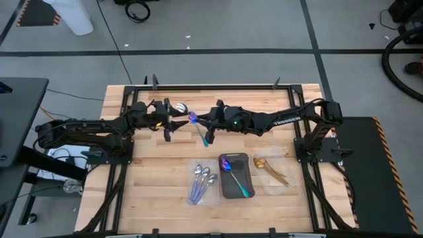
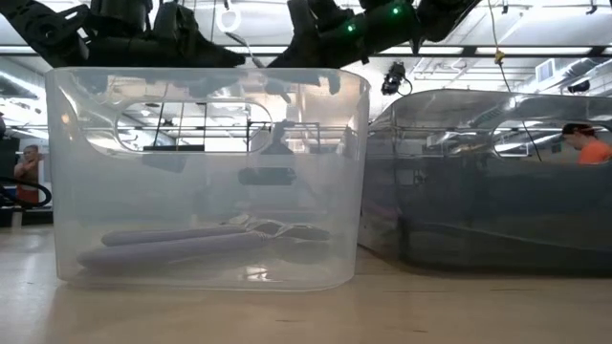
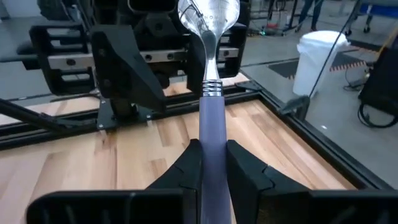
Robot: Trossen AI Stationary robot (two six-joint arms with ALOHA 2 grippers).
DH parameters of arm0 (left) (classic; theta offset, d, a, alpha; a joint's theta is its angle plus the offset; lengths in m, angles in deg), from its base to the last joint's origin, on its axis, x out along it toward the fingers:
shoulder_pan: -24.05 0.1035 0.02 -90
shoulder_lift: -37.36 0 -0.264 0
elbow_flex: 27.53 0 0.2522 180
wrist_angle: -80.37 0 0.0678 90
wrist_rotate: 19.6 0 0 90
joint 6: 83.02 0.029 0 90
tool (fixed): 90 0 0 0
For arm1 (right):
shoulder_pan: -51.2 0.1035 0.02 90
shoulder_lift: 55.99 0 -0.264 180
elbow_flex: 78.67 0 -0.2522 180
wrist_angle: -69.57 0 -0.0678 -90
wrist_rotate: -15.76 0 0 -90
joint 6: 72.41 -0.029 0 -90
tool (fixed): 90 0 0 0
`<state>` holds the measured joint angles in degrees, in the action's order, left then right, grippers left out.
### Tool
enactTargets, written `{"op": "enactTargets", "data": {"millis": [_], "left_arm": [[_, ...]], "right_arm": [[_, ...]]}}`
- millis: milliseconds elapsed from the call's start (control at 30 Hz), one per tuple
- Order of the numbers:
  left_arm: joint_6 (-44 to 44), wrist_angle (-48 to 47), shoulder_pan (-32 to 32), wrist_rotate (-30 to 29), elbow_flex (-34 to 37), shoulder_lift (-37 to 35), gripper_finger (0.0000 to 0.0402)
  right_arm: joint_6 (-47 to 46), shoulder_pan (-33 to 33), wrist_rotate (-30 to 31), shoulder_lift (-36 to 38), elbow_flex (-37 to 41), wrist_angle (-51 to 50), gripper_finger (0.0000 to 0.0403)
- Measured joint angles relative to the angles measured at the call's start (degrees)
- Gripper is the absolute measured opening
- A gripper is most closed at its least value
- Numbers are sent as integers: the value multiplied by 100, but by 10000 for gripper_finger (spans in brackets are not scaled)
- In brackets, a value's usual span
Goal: Sort silverware by color (type)
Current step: Put the purple spoon into the left transparent bin
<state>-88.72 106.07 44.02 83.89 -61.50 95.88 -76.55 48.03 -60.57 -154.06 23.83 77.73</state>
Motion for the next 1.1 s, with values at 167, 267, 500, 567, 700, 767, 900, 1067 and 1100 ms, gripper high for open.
{"op": "enactTargets", "data": {"millis": [167, 267, 500, 567, 700, 767, 900, 1067, 1100], "left_arm": [[4, 405, -152, -1, 0, 0, 214], [5, 729, -218, -46, 0, 0, 216], [-1, 956, -228, -183, -2, 2, 207], [-11, 991, -228, -183, -2, 2, 206], [-61, 1142, -275, -183, -2, 23, 206], [-74, 1371, -354, -187, -4, 163, 206], [-74, 2041, -478, -189, -6, 537, 206], [-74, 2632, -477, -244, -11, 842, 197], [-76, 2690, -477, -244, -11, 888, 192]], "right_arm": [[133, 51, -69, 0, 0, 136, 56], [135, 66, -194, 0, 0, 203, 56], [334, 154, -312, 0, 0, 437, 56], [388, 162, -330, 0, 0, 496, 58], [452, 161, -332, 0, 0, 591, 58], [474, 161, -350, 0, 0, 613, 58], [481, 161, -519, 0, 0, 687, 58], [481, 168, -514, 0, 0, 681, 58], [481, 171, -516, 0, 0, 676, 58]]}}
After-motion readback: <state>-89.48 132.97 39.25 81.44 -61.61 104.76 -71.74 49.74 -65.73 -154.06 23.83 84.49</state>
